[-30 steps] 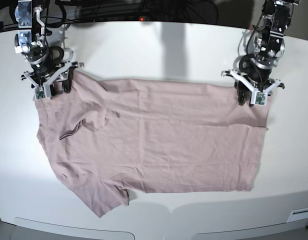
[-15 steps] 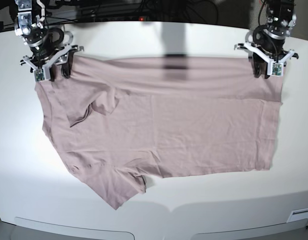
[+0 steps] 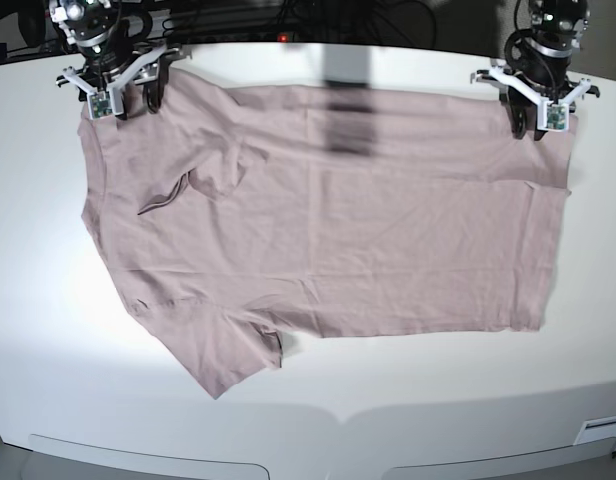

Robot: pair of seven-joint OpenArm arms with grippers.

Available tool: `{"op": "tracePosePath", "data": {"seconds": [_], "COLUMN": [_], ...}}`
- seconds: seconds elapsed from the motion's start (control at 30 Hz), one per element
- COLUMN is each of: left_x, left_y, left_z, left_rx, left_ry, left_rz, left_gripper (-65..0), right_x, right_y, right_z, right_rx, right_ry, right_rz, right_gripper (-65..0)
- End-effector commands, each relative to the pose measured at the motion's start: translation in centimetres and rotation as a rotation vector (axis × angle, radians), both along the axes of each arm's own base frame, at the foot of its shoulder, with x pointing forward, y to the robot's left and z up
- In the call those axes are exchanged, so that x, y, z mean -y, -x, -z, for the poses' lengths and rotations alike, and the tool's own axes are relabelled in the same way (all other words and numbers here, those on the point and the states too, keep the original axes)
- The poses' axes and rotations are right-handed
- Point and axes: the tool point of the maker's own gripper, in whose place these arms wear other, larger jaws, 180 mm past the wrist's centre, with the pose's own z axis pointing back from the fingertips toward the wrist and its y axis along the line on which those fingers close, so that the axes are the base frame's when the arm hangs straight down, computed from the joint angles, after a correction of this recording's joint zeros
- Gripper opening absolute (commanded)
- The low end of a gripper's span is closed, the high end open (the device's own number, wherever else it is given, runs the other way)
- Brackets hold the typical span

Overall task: Fold the T-shirt properly
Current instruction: 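Pull the shirt with both grippers toward the robot, flattening it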

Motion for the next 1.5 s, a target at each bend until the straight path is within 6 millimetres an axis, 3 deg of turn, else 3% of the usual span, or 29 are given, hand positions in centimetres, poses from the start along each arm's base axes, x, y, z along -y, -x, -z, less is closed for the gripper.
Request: {"op": "tracePosePath", "data": {"seconds": [0.0, 0.17, 0.33, 0.57, 0.8, 1.03, 1.47], "left_x": [-0.5, -1.0, -0.9, -0.8, -0.8, -0.3, 1.1], "left_y": [6.9, 9.1, 11.1, 9.2, 9.1, 7.9, 4.8], "left_z": [4.4, 4.7, 4.7, 4.2, 4.2, 3.1, 0.0], "left_rx": [-0.327, -0.374, -0.387, -0.32, -0.317, -0.276, -0.191], "left_ry": [-0.044, -0.064, -0.059, -0.055, -0.054, -0.05, -0.041], "left_rz": [0.01, 0.007, 0.014, 0.019, 0.019, 0.03, 0.058], "left_gripper": [-47.6, -47.6, -47.6, -47.6, -47.6, -47.5, -47.5], "right_x": [0.6, 1.5, 3.6, 6.1, 8.1, 7.7, 5.8], "right_y": [4.7, 6.3, 6.9, 6.7, 6.6, 5.8, 0.6], "right_z": [2.2, 2.2, 1.8, 1.1, 0.4, -0.2, -5.0], "right_rx": [-0.207, -0.237, -0.235, -0.218, -0.205, -0.176, -0.002], "right_ry": [0.065, 0.088, 0.13, 0.176, 0.21, 0.204, 0.216], "right_rz": [-0.032, -0.009, 0.066, 0.124, 0.163, 0.158, 0.091], "right_gripper": [-35.3, -35.3, -35.3, -35.3, -35.3, -35.3, -35.3]}}
